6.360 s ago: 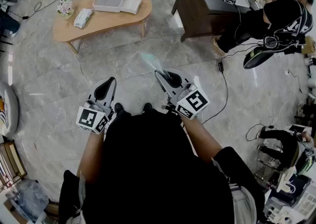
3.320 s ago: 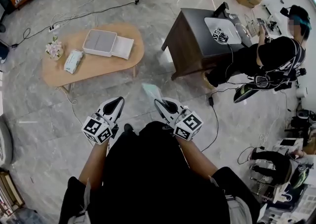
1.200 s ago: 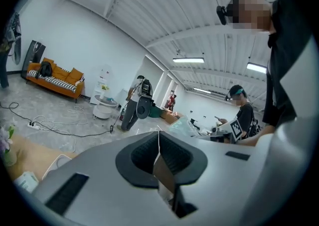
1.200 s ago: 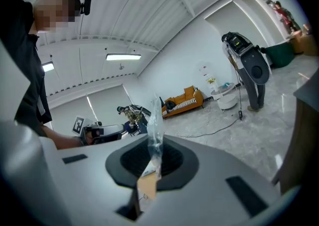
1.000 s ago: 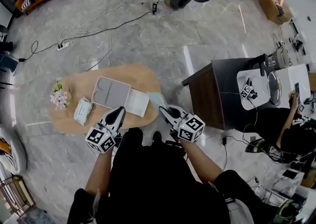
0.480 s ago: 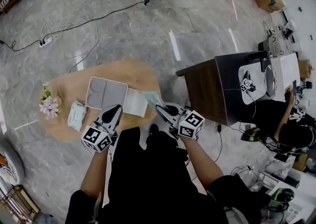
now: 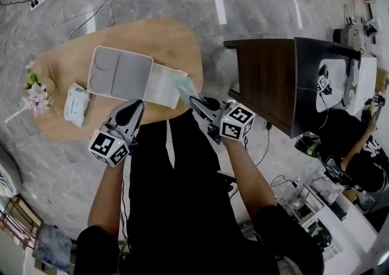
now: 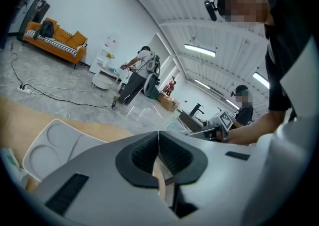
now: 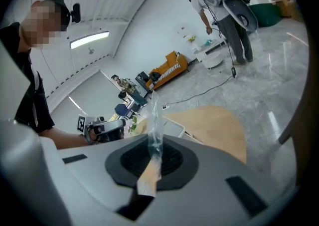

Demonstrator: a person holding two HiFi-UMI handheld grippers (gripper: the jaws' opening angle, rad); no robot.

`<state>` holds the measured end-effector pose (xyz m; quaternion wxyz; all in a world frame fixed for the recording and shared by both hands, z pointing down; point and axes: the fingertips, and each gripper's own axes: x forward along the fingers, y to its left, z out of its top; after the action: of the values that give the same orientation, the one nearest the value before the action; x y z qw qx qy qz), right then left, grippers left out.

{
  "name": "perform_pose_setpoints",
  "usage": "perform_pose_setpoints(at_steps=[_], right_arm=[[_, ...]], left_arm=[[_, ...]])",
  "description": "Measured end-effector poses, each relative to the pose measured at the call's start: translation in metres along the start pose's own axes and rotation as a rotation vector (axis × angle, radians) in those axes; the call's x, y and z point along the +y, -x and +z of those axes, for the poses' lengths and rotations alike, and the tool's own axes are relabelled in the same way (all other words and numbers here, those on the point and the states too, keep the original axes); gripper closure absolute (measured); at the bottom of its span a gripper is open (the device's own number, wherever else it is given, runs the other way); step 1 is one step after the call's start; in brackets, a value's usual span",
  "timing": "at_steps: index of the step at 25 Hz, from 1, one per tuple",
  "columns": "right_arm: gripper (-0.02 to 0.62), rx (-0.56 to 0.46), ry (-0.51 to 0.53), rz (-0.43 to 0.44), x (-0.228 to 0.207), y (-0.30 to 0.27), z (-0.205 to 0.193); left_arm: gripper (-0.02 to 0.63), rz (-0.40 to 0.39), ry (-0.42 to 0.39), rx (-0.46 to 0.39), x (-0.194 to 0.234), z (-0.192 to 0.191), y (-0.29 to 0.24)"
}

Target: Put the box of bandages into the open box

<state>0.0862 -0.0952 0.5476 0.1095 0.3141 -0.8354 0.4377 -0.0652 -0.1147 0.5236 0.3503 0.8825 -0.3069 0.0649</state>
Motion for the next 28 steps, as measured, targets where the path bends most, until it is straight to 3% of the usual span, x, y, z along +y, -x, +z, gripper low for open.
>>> perform_pose_setpoints(at_steps=[9, 14, 28], right_arm=[[0.575, 0.208, -0.030, 0.078, -0.052, -0.069, -0.066], [0.575, 0.344, -0.046, 0.074, -0.078, -0.091, -0.097], [0.575, 0.660, 0.035, 0.075, -0.092, -0.151, -0.131]], left_arm=[[0.588, 0.055, 0.064, 0.024, 0.025, -0.057, -0.014], [0.588, 0.078, 0.099, 0.041, 0.033, -0.083, -0.017], [0.588, 0.080, 0.119, 0.042, 0.053, -0.102, -0.021]])
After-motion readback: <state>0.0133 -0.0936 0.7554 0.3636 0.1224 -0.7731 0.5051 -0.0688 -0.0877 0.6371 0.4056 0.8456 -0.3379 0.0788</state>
